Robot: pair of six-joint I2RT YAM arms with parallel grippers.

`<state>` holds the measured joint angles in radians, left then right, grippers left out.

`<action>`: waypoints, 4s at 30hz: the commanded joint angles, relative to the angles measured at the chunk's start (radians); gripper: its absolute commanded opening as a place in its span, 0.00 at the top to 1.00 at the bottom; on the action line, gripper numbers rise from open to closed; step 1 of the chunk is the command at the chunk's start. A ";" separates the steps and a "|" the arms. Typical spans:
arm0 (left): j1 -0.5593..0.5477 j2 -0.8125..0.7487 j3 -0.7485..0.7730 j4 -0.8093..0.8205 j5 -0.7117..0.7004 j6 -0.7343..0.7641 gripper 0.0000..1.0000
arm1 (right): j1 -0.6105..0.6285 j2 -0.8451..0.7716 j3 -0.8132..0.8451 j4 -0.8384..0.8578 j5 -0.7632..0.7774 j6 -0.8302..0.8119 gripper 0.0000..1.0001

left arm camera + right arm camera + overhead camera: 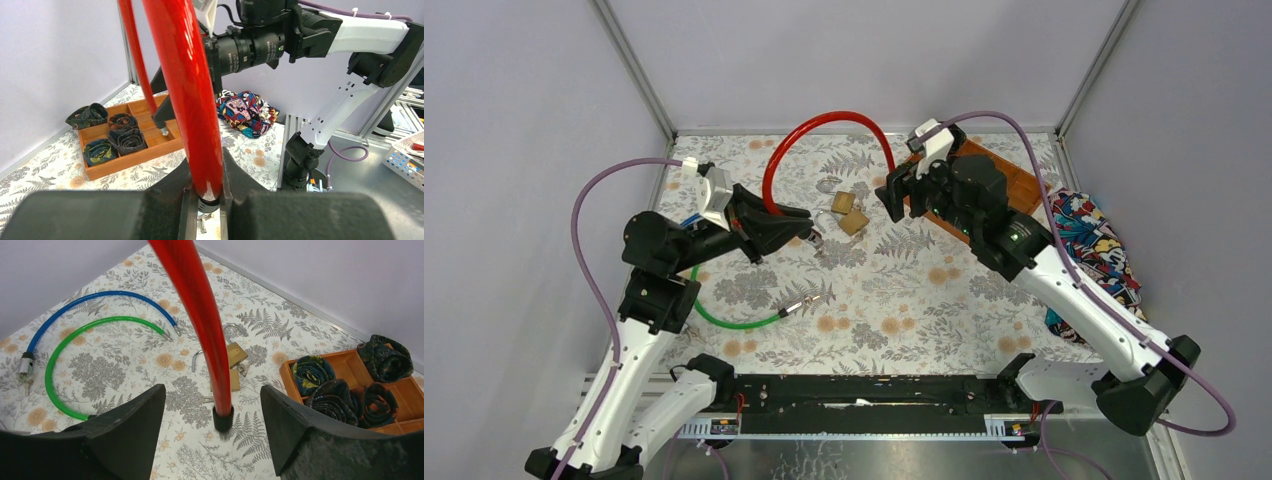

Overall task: Lock with the key
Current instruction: Lock the lock.

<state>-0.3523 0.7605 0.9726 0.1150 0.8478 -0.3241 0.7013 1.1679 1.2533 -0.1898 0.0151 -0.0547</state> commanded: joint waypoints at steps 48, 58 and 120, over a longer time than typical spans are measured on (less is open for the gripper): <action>0.137 0.013 -0.086 0.207 -0.539 -1.333 1.00 | 0.333 0.198 0.201 0.884 -0.074 0.289 1.00; 0.202 0.014 -0.069 0.260 -0.547 -1.419 1.00 | 0.377 0.300 0.237 0.856 -0.084 0.308 1.00; 0.209 -0.099 -0.208 0.815 -0.540 -0.910 1.00 | 0.173 0.218 0.427 0.209 -0.384 0.957 0.25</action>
<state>-0.1493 0.6689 0.7292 0.8093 0.3004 -1.2648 0.8711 1.3426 1.6257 -0.1074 -0.2741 0.7940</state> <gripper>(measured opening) 0.200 0.756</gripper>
